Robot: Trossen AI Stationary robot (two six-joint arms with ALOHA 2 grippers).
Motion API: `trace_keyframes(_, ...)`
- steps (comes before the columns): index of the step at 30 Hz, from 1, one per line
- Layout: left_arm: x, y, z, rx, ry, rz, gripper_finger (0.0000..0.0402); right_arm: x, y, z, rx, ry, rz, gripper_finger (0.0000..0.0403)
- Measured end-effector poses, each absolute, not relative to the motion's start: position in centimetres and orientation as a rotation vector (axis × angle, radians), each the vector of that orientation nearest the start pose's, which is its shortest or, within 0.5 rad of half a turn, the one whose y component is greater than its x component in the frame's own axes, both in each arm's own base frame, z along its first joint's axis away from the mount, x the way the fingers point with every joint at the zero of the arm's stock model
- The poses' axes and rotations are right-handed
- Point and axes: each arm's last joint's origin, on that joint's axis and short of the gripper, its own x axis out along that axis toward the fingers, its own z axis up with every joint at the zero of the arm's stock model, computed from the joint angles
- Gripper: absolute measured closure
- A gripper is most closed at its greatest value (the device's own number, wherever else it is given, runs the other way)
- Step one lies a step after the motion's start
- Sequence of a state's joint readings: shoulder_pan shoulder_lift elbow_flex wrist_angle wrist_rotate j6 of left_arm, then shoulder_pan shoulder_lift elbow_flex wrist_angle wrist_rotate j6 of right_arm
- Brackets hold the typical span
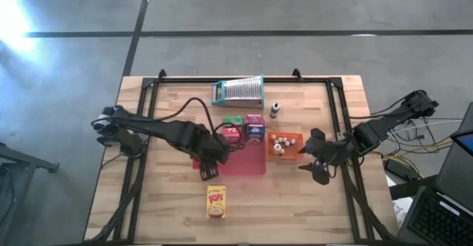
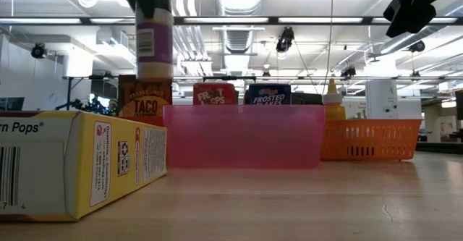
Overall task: Pick & Place Kitchen Items
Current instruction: Put the black spice bottle into the red bin
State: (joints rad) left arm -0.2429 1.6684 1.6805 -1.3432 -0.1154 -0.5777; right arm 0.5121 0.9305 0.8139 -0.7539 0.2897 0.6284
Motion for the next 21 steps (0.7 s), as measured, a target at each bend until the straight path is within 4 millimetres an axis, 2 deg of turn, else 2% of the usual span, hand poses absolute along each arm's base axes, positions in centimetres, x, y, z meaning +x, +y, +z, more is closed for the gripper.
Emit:
trace_keyframes(9,30.1,-7.1,31.3,-0.227,1.367,0.294,0.0180,15.7,7.9,27.2,0.250,0.831,-0.050,0.0155)
trace_keyframes(21,29.7,-7.0,29.6,-0.213,1.421,0.308,0.0179,15.9,8.0,27.0,0.243,0.843,-0.055,0.0185)
